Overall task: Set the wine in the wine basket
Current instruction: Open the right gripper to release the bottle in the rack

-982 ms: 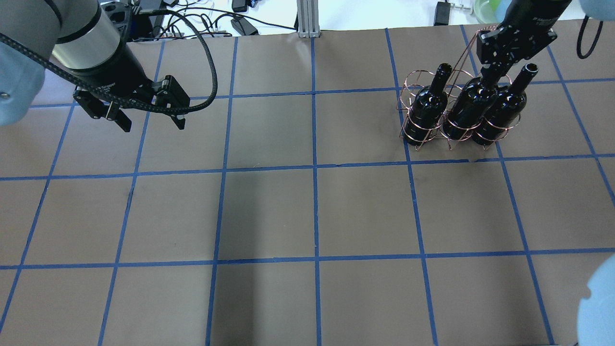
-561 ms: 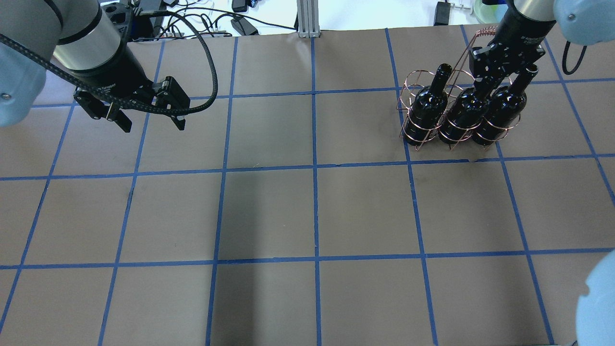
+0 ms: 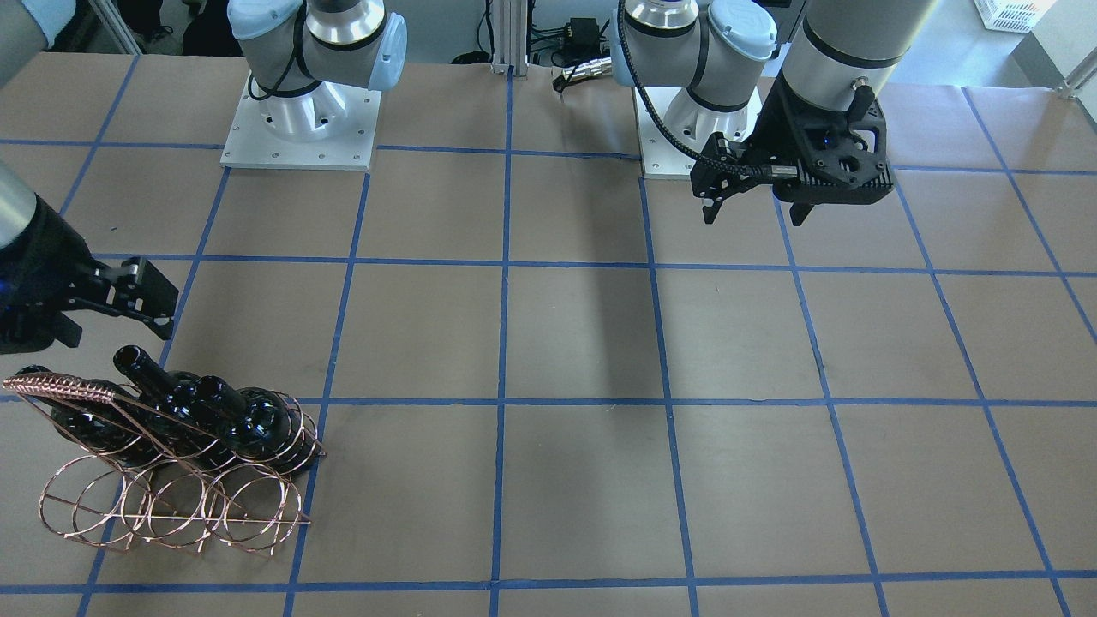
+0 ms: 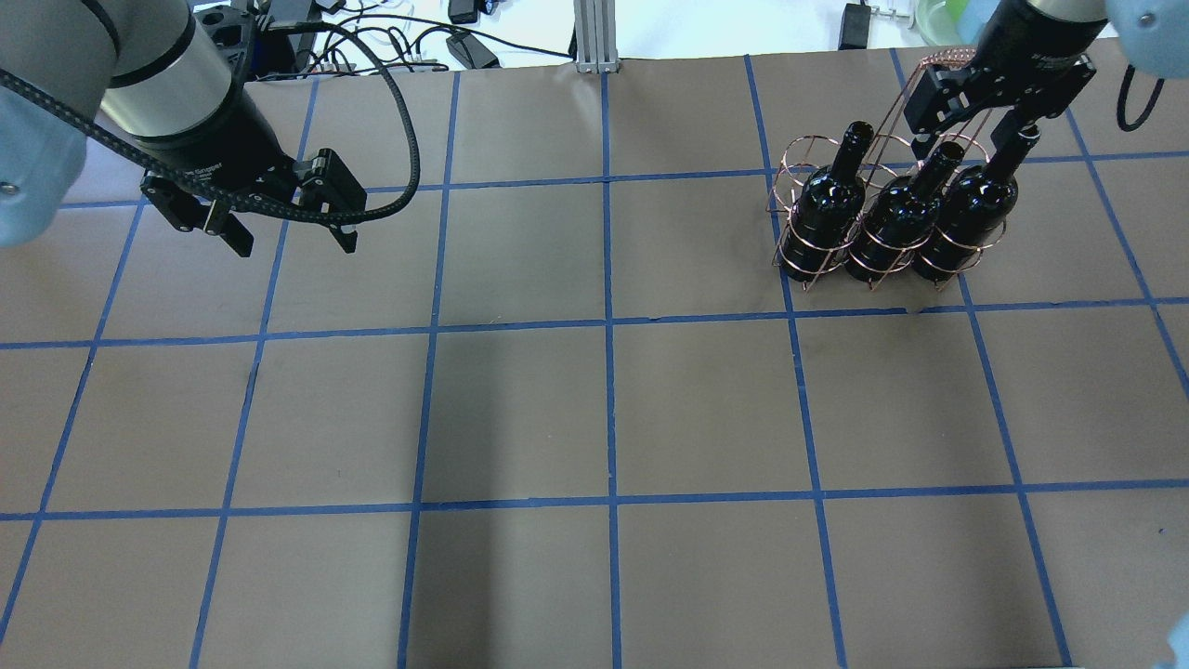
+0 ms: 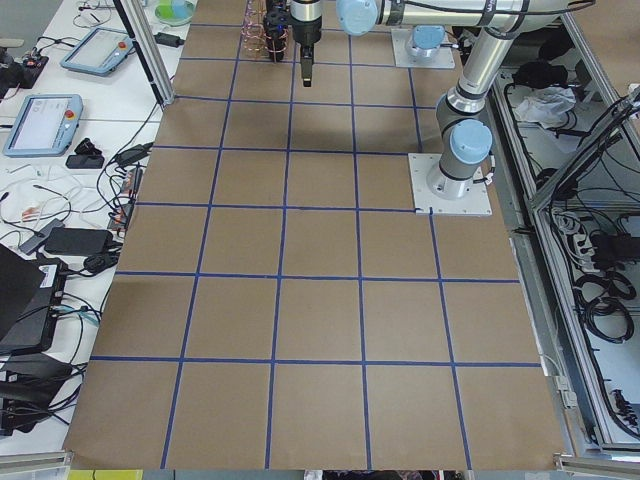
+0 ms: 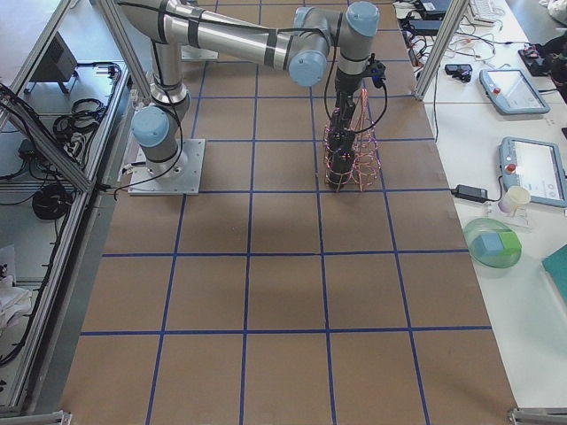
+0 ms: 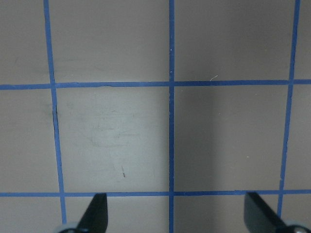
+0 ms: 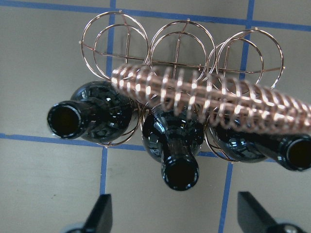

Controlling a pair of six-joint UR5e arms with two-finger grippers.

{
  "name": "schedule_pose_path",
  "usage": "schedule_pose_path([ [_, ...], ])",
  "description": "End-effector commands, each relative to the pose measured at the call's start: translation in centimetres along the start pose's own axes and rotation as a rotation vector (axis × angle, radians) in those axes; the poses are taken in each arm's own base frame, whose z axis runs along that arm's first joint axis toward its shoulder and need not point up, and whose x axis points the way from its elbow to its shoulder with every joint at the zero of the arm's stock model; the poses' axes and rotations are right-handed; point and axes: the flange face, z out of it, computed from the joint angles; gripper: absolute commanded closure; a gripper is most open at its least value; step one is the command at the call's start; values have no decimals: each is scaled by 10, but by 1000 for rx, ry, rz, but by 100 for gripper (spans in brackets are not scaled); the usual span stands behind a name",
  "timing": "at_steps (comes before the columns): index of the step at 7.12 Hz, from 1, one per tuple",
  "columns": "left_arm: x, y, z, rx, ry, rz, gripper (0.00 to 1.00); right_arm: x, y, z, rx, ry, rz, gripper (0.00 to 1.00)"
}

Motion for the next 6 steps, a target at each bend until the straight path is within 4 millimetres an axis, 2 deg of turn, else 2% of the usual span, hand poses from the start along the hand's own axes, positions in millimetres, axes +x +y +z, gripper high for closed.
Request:
schedule_pose_path([
  [1,0,0,0,0,-1,1,0,-29,61,-76,44,8,11,0],
  [2,0,0,0,1,-1,-1,0,-57,81,-96,57,24,43,0],
  [3,-1,-1,-2,9,-1,-1,0,-95,92,-104,66,28,81,0],
  [4,1,-4,-5,38,6,-5,0,-125,93,-99,64,41,103,0],
  [5,1,-3,-6,41,9,-7,0,-136,78,-86,70,44,79,0],
  [6,1,-2,-8,46,11,-5,0,-135,63,-83,106,74,76,0],
])
